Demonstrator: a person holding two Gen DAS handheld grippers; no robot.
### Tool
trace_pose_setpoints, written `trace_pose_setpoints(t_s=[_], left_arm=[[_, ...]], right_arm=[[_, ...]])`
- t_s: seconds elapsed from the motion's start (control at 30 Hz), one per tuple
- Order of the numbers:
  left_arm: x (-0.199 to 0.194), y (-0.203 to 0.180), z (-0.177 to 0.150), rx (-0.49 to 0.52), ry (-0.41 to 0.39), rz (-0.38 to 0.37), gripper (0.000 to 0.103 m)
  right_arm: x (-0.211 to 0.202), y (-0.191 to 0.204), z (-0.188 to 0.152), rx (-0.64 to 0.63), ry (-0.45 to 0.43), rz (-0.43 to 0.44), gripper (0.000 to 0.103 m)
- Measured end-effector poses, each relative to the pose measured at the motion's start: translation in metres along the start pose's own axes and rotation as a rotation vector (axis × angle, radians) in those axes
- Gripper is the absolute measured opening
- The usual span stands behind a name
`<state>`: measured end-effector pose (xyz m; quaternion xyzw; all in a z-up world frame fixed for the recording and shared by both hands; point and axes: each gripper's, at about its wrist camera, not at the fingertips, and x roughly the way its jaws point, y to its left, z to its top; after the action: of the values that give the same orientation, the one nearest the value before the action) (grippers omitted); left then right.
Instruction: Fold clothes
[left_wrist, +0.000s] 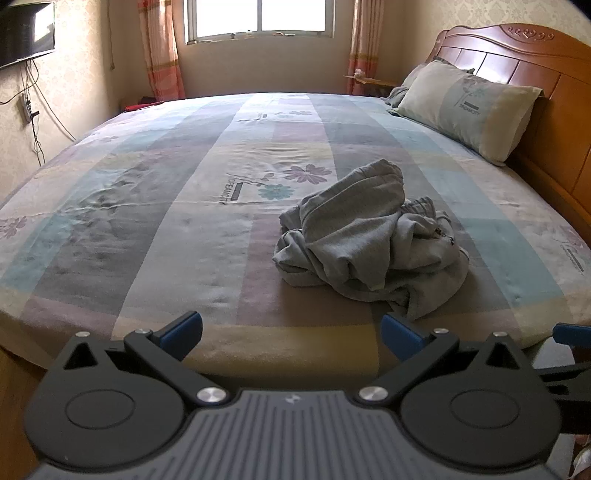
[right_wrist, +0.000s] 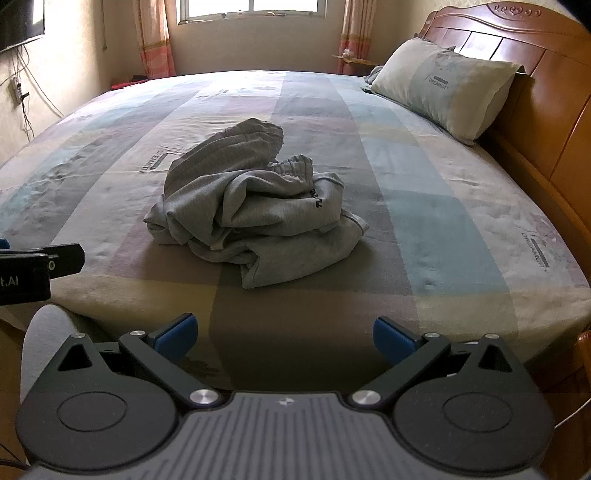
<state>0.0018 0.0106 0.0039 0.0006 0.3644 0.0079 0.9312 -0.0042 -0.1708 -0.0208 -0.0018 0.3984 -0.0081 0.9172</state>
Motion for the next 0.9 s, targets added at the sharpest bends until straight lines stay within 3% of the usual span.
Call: trace_pose_setpoints(t_s=[0.9], left_arm=[[0.013,-0.007,0.002,0.011,0.002,-0.008,0.102]], right_arm=[[0.009,-0.009,0.001,0.037,0.013,-0.007,0.103]])
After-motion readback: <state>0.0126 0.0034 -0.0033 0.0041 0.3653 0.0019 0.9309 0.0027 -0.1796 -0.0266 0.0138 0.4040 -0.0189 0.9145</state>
